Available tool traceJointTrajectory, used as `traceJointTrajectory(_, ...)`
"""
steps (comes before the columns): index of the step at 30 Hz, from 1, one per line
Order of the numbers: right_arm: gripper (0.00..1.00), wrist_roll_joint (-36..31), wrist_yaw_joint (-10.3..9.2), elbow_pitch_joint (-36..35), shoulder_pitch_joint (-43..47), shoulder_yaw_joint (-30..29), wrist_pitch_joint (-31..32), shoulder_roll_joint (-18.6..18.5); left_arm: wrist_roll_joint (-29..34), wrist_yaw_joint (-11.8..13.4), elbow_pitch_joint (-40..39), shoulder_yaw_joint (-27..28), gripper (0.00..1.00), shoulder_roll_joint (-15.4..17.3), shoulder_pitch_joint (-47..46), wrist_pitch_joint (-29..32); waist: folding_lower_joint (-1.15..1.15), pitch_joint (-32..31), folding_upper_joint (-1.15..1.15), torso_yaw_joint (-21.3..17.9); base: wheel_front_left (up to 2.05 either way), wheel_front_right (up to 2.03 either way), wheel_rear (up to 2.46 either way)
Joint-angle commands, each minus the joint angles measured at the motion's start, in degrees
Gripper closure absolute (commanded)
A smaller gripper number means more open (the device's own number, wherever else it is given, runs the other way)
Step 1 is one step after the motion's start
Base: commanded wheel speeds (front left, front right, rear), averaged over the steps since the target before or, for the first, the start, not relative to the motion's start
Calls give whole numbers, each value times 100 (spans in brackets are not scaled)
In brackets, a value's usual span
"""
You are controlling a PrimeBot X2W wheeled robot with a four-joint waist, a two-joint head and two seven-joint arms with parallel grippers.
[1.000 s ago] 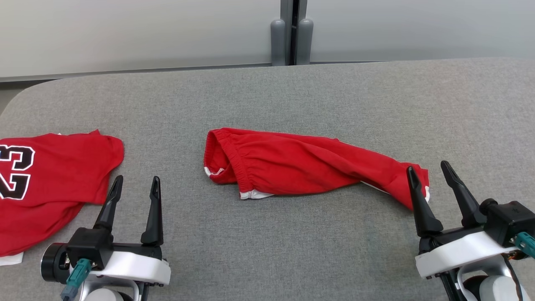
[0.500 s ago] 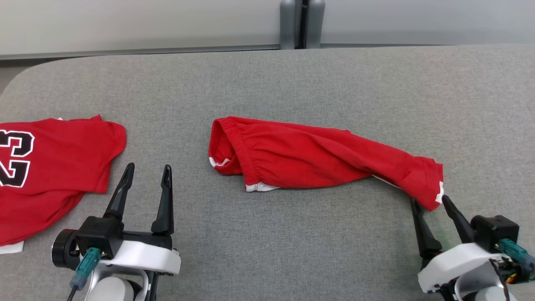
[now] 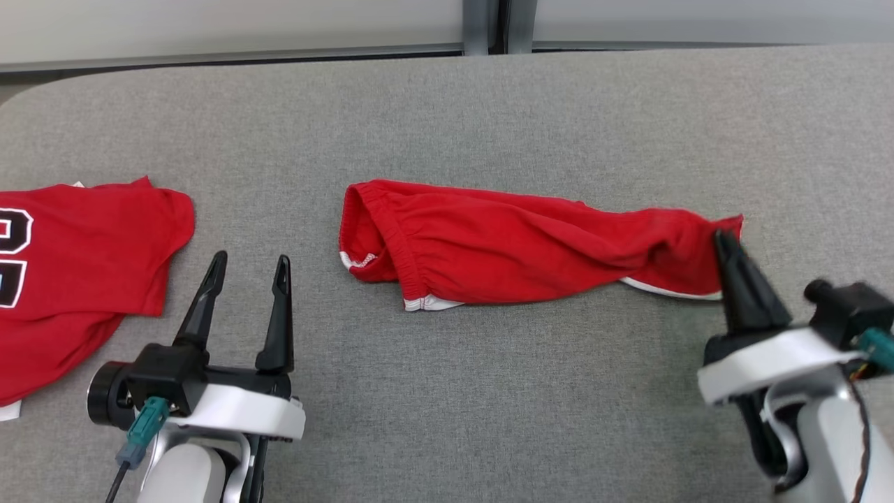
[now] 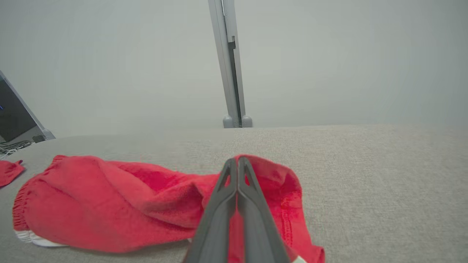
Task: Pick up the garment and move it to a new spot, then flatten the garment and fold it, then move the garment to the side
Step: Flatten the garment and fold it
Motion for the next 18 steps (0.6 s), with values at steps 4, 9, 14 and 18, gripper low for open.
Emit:
traceJointTrajectory(4,100,117,-2,104,-537,-270,-18,-78,37,-52,-42,-30,0,-14,-217,-22,0,212,0,33,0,0,0)
traceJointTrajectory(9,100,255,-1,665,-1198,-741,-15,-40,73,-110,-28,-109,0,-54,-449,-24,0,533,0,169,0,0,0)
traceJointTrajectory(14,100,456,-1,1469,-1769,-1003,-171,-35,114,-187,44,-142,0,-103,-648,-25,0,745,0,294,0,0,0)
traceJointTrajectory(18,0,458,-1,1910,-1978,-840,-360,-110,129,-218,66,-121,0,-139,-698,-26,0,751,0,310,0,0,0)
